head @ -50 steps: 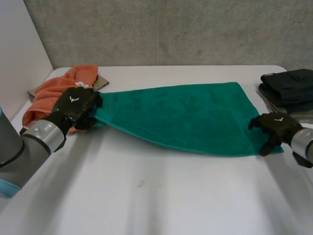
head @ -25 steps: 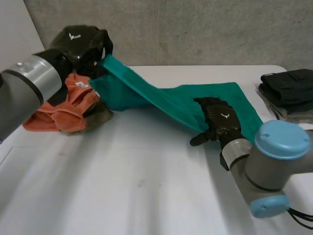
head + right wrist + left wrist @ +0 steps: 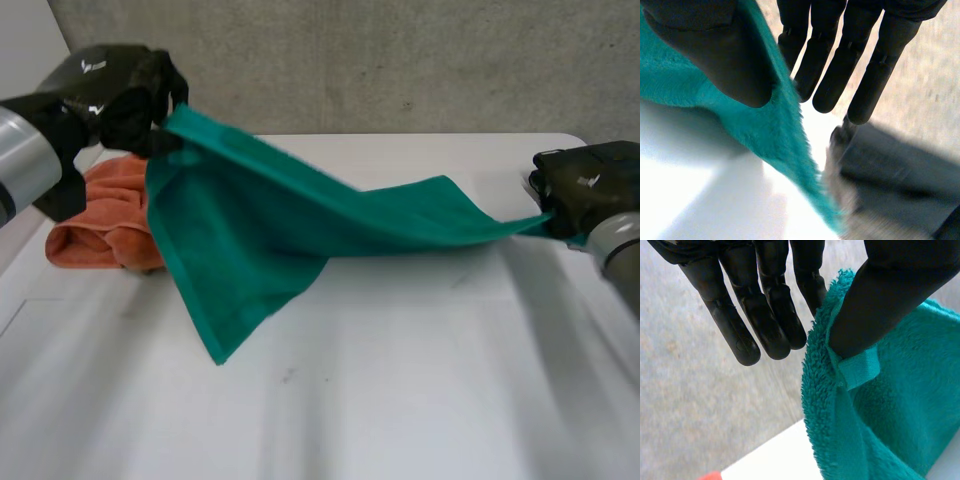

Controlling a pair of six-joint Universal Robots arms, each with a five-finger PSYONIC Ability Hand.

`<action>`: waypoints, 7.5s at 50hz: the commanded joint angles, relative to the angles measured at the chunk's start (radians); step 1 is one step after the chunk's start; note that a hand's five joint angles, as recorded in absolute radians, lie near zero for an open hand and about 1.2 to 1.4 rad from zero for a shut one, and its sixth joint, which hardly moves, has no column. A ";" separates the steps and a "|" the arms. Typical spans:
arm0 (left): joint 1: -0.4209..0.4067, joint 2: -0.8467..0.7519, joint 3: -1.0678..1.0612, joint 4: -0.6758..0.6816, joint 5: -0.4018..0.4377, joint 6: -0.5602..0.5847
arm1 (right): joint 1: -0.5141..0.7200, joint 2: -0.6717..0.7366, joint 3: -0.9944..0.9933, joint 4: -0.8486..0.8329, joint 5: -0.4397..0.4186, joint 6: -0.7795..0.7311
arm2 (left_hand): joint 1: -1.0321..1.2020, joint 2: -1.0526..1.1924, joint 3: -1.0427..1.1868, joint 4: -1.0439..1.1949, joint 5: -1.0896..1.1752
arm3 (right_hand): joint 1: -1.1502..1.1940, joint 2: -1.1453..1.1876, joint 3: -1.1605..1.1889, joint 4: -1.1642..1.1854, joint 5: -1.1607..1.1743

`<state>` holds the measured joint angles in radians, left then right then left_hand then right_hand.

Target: Fold the laundry.

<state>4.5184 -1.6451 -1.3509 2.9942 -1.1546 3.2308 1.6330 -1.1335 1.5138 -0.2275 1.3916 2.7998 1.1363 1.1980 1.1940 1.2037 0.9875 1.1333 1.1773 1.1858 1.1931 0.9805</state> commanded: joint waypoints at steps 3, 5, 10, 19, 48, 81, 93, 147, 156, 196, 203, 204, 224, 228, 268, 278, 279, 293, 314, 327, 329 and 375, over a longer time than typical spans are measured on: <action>0.100 0.070 -0.042 -0.242 0.048 0.190 | -0.163 -0.305 -0.182 0.477 -0.144 -0.305 | 0.260 0.198 0.202 0.193 0.234 | 0.263 0.219 0.211 0.203 0.241; 0.113 0.076 -0.042 -0.297 0.064 0.236 | -0.186 -0.339 -0.260 0.600 -0.177 -0.350 | 0.260 0.198 0.202 0.193 0.234 | 0.263 0.219 0.211 0.203 0.241; 0.136 0.061 -0.053 -0.431 0.079 0.365 | -0.182 -0.330 -0.368 0.804 -0.207 -0.405 | 0.260 0.198 0.202 0.193 0.234 | 0.263 0.219 0.211 0.203 0.241; 0.082 -0.200 0.010 -0.426 0.009 0.507 | -0.070 -0.087 -0.397 0.798 -0.116 -0.485 | 0.260 0.198 0.202 0.193 0.234 | 0.263 0.219 0.211 0.203 0.241; -0.001 -0.486 0.481 0.508 -0.189 0.173 | 0.110 0.072 -0.462 -0.280 0.046 -0.025 | 0.260 0.198 0.202 0.193 0.234 | 0.263 0.219 0.211 0.203 0.241; 0.241 0.059 -0.666 -0.412 0.053 0.740 | -0.156 -0.293 0.183 0.743 -0.086 -0.873 | 0.260 0.198 0.202 0.193 0.234 | 0.263 0.219 0.211 0.203 0.241; 0.213 -0.047 -0.541 -0.331 0.128 0.798 | -0.090 -0.112 0.097 0.581 -0.076 -0.697 | 0.260 0.198 0.202 0.193 0.234 | 0.263 0.219 0.211 0.203 0.241; 0.001 -0.213 -0.278 0.110 -0.119 0.458 | -0.059 0.011 -0.072 0.278 -0.078 -0.252 | -0.962 -1.023 -1.019 -1.029 -0.987 | -0.856 -0.901 -0.909 -0.916 -0.878; 0.007 -0.193 -0.413 0.246 -0.056 0.455 | -0.143 0.106 0.052 0.107 -0.171 -0.284 | -0.962 -1.023 -1.019 -1.029 -0.987 | -0.559 -0.604 -0.612 -0.619 -0.581; -0.004 -0.071 -0.453 0.226 -0.080 0.359 | 0.296 -0.031 0.178 -0.287 -0.288 -0.709 | -0.962 -1.023 -1.019 -1.029 -0.987 | 0.263 0.219 0.211 0.203 0.241; -0.025 -0.076 -0.462 0.227 -0.082 0.359 | 0.571 0.139 0.183 -0.345 -0.319 -0.767 | -0.962 -1.023 -1.019 -1.029 -0.987 | 0.263 0.219 0.211 0.203 0.241; -0.028 -0.078 -0.461 0.229 -0.082 0.359 | 0.588 0.155 0.177 -0.340 -0.313 -0.782 | -0.962 -1.023 -1.019 -1.029 -0.987 | 0.263 0.219 0.211 0.203 0.241; -0.163 -0.139 -0.413 0.244 -0.096 0.360 | 0.292 -0.120 0.229 -0.014 -0.085 -0.020 | -0.962 -1.023 -1.019 -1.029 -0.987 | -0.959 -1.003 -1.011 -1.019 -0.980; -0.194 -0.150 -0.412 0.255 -0.108 0.360 | 0.197 -0.063 0.247 0.132 -0.112 -0.111 | -0.962 -1.023 -1.019 -1.029 -0.987 | -0.959 -1.003 -1.011 -1.019 -0.980; -0.274 -0.185 -0.203 0.220 -0.267 0.089 | 0.501 0.009 -0.055 0.057 0.017 0.332 | -0.962 -1.023 -1.019 -1.029 -0.987 | -0.959 -1.003 -1.011 -1.019 -0.980; -0.429 -0.461 -0.010 0.089 -0.361 0.044 | 0.432 0.217 -0.248 0.344 -0.083 0.330 | -0.962 -1.023 -1.019 -1.029 -0.987 | -0.959 -1.003 -1.011 -1.019 -0.980; -0.436 -0.511 0.016 0.062 -0.391 0.047 | 0.427 0.239 -0.265 0.364 -0.083 0.326 | -0.962 -1.023 -1.019 -1.029 -0.987 | -0.959 -1.003 -1.011 -1.019 -0.980; -0.398 -0.543 0.006 -0.037 -0.447 0.067 | 0.410 0.247 -0.282 0.387 0.056 0.103 | -0.962 -1.023 -1.019 -1.029 -0.987 | -0.959 -1.003 -1.011 -1.019 -0.980; -0.236 -0.139 0.010 -0.069 0.116 0.044 | 0.712 -0.055 0.270 -0.139 0.178 -0.191 | -0.962 -1.023 -1.019 -1.029 -0.987 | -0.906 -0.950 -0.958 -0.966 -0.928; -0.288 -0.102 -0.051 -0.127 0.378 0.058 | 0.717 0.103 0.338 -0.423 0.201 -0.184 | -0.962 -1.023 -1.019 -1.029 -0.987 | -0.836 -0.880 -0.888 -0.895 -0.857; -0.298 -0.101 -0.059 -0.118 0.366 0.066 | 0.712 0.124 0.329 -0.447 0.198 -0.203 | -0.962 -1.023 -1.019 -1.029 -0.987 | -0.832 -0.876 -0.885 -0.892 -0.854; -0.274 -0.027 0.024 0.008 0.239 -0.057 | 0.108 0.149 -0.405 -0.464 0.076 0.009 | -0.962 -1.023 -1.019 -1.029 -0.987 | 0.263 0.219 0.211 0.203 0.241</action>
<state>4.2461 -1.6880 -1.3380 2.9536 -0.8730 3.2395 1.9811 -1.0408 1.2627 -0.7002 1.5027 2.7771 0.1683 0.2070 0.2182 0.2082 0.0501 1.0331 1.1582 1.1754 1.1945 0.9628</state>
